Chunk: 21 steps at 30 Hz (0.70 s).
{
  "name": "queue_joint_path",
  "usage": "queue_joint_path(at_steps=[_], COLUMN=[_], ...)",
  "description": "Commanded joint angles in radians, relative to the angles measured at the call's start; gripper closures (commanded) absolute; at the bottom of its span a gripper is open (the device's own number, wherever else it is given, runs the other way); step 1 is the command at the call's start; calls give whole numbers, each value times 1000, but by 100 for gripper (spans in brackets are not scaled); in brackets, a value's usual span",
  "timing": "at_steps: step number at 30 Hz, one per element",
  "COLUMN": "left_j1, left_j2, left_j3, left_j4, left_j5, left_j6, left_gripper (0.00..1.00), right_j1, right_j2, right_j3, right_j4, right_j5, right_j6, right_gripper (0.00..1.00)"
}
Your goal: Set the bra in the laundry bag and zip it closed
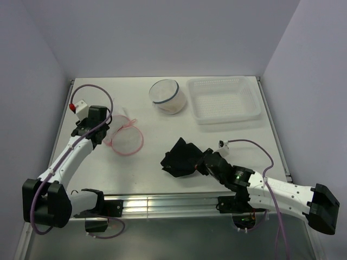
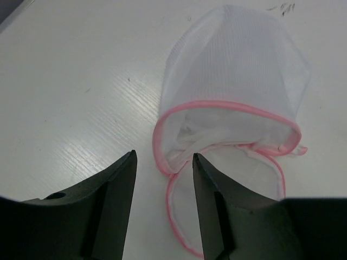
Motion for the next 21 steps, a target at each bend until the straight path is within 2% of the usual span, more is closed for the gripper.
queue_joint_path(at_steps=[1,10,21], left_j1=[45,92,112], left_j2=[-7,132,255], left_j3=[25,51,86], left_j4=[44,139,181], left_j5=[81,153,84], left_j6=[21,63,71], left_gripper=[48,47,47], right_j1=[-8,-8,-9], right_j2=[-6,-21,-70], right_j3=[32,34,9], right_j4=[52,62,52], right_j5=[3,-9,-9], right_j6=[-17,-25,-26], right_gripper=[99,99,98])
